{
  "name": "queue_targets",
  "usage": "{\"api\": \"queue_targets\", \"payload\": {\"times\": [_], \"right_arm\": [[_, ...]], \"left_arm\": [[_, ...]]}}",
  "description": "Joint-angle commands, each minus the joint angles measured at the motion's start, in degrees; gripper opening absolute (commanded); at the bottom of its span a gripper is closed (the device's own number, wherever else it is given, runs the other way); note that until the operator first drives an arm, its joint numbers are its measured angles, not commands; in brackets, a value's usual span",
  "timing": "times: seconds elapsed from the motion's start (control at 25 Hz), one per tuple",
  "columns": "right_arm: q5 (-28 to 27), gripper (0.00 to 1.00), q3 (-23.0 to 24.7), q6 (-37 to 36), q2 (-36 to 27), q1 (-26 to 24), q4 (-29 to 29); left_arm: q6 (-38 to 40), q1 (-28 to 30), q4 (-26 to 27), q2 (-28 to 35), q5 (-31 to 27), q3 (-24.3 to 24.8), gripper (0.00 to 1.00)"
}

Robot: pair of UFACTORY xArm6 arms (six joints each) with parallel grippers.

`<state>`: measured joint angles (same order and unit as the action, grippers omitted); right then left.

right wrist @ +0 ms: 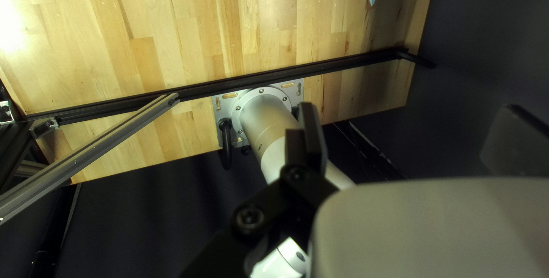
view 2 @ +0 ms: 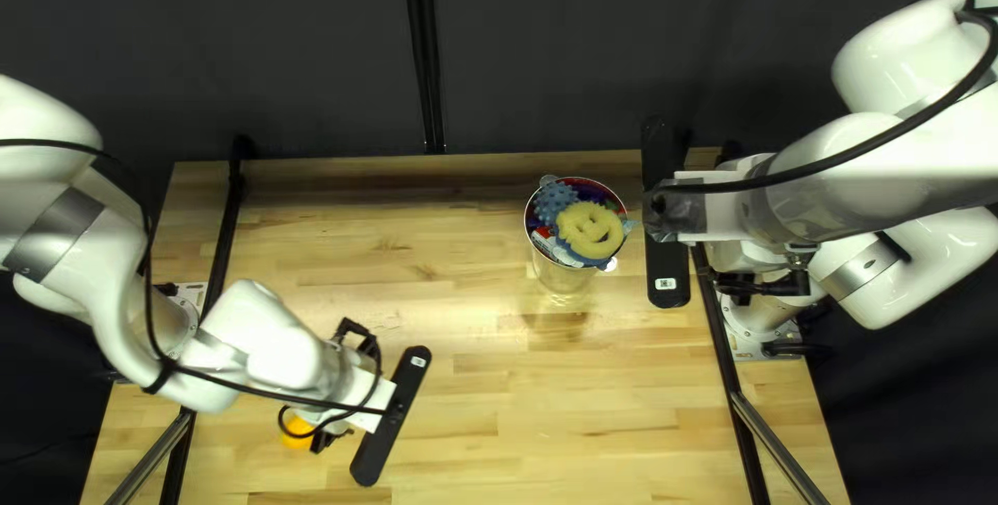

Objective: Pick up trash and place into trash bin

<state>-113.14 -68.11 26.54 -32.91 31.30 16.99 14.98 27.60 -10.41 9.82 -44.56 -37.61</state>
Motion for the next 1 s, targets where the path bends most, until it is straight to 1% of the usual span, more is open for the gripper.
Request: {"api": "queue_targets", "payload": {"times": [0.04, 0.48, 0.52, 0.6, 0.64, 0.76, 0.84, 0.88, 1.0], "right_arm": [[0.00, 1.00, 0.00, 0.00, 0.00, 0.00, 0.00], [0.00, 1.00, 0.00, 0.00, 0.00, 0.00, 0.00], [-0.19, 1.00, 0.37, 0.37, -0.25, 0.79, 0.80], [1.19, 1.00, 0.34, -1.25, 0.34, -0.29, 0.16], [1.81, 1.00, 0.21, -2.20, 0.77, -0.88, -0.14], [3.37, 1.00, -0.11, -4.83, 1.90, -2.53, -1.06], [3.80, 1.00, -0.33, -5.98, 2.24, -3.19, -1.55], [3.87, 1.00, -0.45, -6.26, 2.35, -3.34, -1.66], [3.92, 1.00, -0.61, -7.20, 2.33, -3.66, -1.92]], "left_arm": [[0.06, 0.00, -0.06, 0.03, 0.01, 0.03, 1.00], [0.06, 0.00, -0.06, 0.03, 0.01, 0.03, 1.00], [0.06, 0.00, -0.06, 0.03, 0.01, 0.03, 1.00], [0.29, 0.03, 0.00, 0.21, 0.14, 0.32, 1.00], [1.45, 0.37, 0.04, 0.26, -0.19, 0.16, 1.00], [8.35, 2.89, 0.49, 0.01, -3.08, -1.65, 1.00], [11.01, 3.67, 0.90, -0.08, -4.31, -2.46, 1.00], [13.88, 4.62, 1.16, 0.03, -5.25, -2.84, 1.00], [20.54, 6.80, 1.72, 0.82, -6.16, -2.47, 1.00]]}}
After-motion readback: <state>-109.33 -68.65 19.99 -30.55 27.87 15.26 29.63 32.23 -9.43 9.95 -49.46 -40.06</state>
